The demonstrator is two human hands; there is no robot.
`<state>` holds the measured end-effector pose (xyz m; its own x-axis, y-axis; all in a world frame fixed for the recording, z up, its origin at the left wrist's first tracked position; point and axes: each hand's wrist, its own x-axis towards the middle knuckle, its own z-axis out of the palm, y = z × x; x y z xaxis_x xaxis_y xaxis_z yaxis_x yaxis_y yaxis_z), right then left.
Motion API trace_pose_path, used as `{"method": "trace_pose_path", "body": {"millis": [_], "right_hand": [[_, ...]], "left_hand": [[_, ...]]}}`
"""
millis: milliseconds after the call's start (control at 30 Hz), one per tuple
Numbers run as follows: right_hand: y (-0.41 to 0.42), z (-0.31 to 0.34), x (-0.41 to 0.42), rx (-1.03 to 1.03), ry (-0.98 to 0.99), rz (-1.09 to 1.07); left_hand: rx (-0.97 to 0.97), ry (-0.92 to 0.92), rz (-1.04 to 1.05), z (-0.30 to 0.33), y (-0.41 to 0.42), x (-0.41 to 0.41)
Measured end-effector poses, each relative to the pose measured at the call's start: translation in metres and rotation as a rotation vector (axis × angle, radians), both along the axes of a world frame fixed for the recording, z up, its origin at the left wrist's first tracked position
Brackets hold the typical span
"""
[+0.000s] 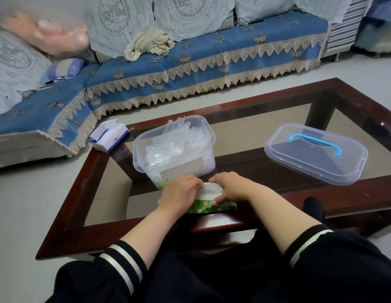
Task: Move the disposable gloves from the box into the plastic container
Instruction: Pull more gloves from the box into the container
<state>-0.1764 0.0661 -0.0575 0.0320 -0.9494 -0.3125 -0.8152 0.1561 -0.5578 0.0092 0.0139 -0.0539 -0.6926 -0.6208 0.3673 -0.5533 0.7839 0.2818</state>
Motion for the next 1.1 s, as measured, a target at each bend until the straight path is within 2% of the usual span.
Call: {"method": "trace_pose_path", "body": {"millis": [100,200,400,567,634,667,734,834,901,934,968,1101], "right_hand": [[-0.002,-0.001,-0.001,0.009,0.011,-0.007],[-0.004,-0.004,-0.001,0.022,0.04,0.018],[-0.005,-0.002,0.0,0.018,0.078,0.044],[-0.005,-0.004,-0.001,0.018,0.009,0.021],[-0.005,-0.004,-0.001,0.022,0.003,0.016],[-0.007,-0.004,-0.001,0.019,0.001,0.012],[-0.006,-0.005,-0.001,0.02,-0.008,0.007],[-0.006,-0.005,-0.001,0.023,-0.014,0.008],[-0.007,-0.005,-0.001,0.024,-0.004,0.015],[-0.007,-0.005,-0.001,0.024,0.003,0.022],[-0.007,-0.004,-0.001,0.022,0.007,0.024],[-0.008,-0.004,-0.001,0.023,0.012,0.02]], "left_hand": [[0.05,0.122,0.054,0.013,0.004,-0.002],[0.207,0.225,0.146,0.033,0.002,-0.005],[0.429,0.267,0.267,0.082,-0.008,-0.004],[0.583,0.505,0.261,0.135,-0.014,-0.008],[0.549,0.638,0.266,0.159,-0.024,-0.008],[0.473,0.7,0.266,0.172,-0.032,-0.007],[0.176,0.751,0.252,0.189,-0.046,-0.003],[-0.405,0.638,0.152,0.192,-0.06,-0.003],[-0.652,0.446,0.063,0.167,-0.073,-0.009],[-0.655,0.331,0.041,0.149,-0.079,-0.013],[-0.556,0.209,0.047,0.132,-0.084,-0.017],[0.12,-0.245,0.324,0.081,-0.106,-0.026]]}}
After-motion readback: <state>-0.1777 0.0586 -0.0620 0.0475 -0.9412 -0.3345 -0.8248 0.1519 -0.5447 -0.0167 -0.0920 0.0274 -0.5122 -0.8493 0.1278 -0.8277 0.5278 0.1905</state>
